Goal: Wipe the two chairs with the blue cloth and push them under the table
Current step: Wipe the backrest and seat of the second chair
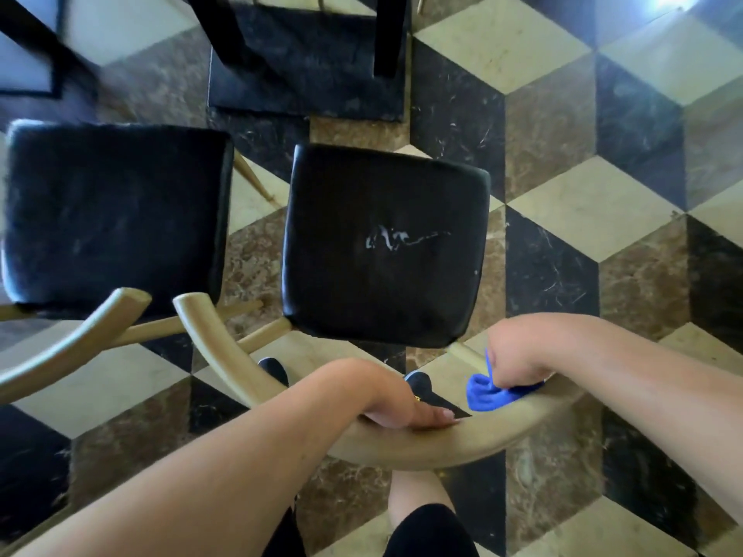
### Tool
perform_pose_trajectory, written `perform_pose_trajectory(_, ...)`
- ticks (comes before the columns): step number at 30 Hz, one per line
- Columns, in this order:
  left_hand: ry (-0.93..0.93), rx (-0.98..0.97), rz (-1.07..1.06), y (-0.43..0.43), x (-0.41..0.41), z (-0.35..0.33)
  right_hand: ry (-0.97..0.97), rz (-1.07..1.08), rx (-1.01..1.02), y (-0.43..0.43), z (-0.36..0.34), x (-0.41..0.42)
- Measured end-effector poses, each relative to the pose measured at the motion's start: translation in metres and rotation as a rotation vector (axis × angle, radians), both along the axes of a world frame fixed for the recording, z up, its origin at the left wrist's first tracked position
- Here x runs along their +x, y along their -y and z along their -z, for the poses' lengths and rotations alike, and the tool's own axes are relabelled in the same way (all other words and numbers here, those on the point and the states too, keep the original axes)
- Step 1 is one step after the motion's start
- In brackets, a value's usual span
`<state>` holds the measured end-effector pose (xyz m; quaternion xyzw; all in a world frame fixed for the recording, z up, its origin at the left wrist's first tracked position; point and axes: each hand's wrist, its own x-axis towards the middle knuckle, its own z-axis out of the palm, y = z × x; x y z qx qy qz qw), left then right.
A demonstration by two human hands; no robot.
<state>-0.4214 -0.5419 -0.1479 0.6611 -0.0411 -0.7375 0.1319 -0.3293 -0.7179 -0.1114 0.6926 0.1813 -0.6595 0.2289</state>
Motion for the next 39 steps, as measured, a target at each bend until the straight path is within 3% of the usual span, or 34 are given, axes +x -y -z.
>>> perform_pose_trajectory(2, 0.038, -0.036, -0.038, -0.005, 0.006, 0.014, 0.042, 0.052, 0.006, 0.000, -0.009, 0.005)
perform_pose_trajectory(4, 0.223, -0.048, -0.135, -0.017, 0.017, 0.033, 0.114, 0.164, 0.033, 0.002, -0.011, 0.014)
perform_pose_trajectory(8, 0.637, 0.202, -0.526, -0.059, 0.048, 0.074, 0.357, 0.495, 0.154, 0.006, 0.008, 0.037)
perform_pose_trajectory(13, 0.749, 0.402, -0.496, -0.100, 0.083, 0.131, 0.717, 1.088, 0.419, 0.003, 0.060, 0.059)
perform_pose_trajectory(17, 0.857, 0.489, -0.466, -0.116, 0.101, 0.177, 0.991, 1.357, 0.583, -0.013, 0.108, 0.084)
perform_pose_trajectory(20, 0.919, 0.492, -0.456, -0.118, 0.100, 0.214, 1.134, 1.364, 0.646, -0.028, 0.144, 0.107)
perform_pose_trajectory(25, 1.116, 0.509, -0.537, -0.111, 0.083, 0.261, 1.163, 1.159, 0.674, -0.070, 0.216, 0.132)
perform_pose_trajectory(30, 1.214, 0.493, -0.576, -0.111, 0.080, 0.274, 1.367, 1.005, 0.674, -0.154, 0.260, 0.139)
perform_pose_trajectory(35, 1.107, 0.447, -0.584, -0.114, 0.082, 0.269, 1.299, 0.958, 0.933, -0.258, 0.275, 0.168)
perform_pose_trajectory(39, 0.895, 0.475, -0.517, -0.126, 0.088, 0.264, 1.092, 0.709, 1.119, -0.320, 0.279, 0.174)
